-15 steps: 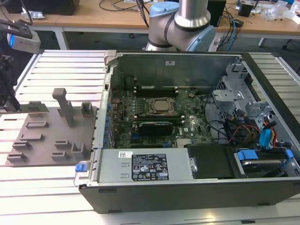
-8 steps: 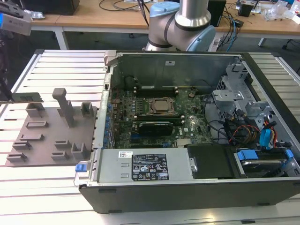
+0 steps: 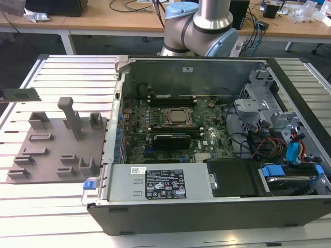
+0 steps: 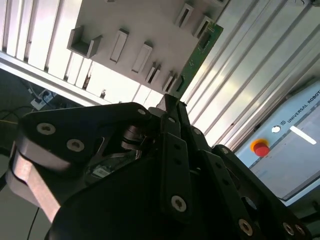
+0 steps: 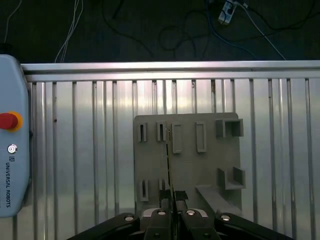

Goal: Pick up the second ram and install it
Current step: 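Pick up the second ram and move it above second insertion slot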

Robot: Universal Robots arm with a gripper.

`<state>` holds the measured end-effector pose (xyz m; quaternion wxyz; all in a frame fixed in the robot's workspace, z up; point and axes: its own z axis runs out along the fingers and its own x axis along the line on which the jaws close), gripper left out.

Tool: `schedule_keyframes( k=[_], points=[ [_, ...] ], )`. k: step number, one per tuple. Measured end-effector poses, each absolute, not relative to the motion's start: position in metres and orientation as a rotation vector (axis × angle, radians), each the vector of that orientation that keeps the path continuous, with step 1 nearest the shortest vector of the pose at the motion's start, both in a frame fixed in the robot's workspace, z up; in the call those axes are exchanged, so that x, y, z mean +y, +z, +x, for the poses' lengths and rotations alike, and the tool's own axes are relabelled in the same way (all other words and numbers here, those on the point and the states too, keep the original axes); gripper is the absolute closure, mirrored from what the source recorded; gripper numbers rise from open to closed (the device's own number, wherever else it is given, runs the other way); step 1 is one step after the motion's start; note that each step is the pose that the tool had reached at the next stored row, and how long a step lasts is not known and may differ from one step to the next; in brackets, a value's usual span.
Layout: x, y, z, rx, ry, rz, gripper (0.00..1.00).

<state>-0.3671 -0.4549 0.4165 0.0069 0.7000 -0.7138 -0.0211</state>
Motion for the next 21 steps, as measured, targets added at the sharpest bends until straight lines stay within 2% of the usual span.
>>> schedule_keyframes(
  k=[9, 14, 21],
  points=[
    [-0.455, 0.456, -0.367, -2.233, -0.066, 2.189, 0.86],
    [-0.455, 0.458, -0.366, -2.232, -0.067, 2.189, 0.86],
    [-0.455, 0.454, -0.322, -2.232, -0.068, 2.189, 0.86]
  ],
)
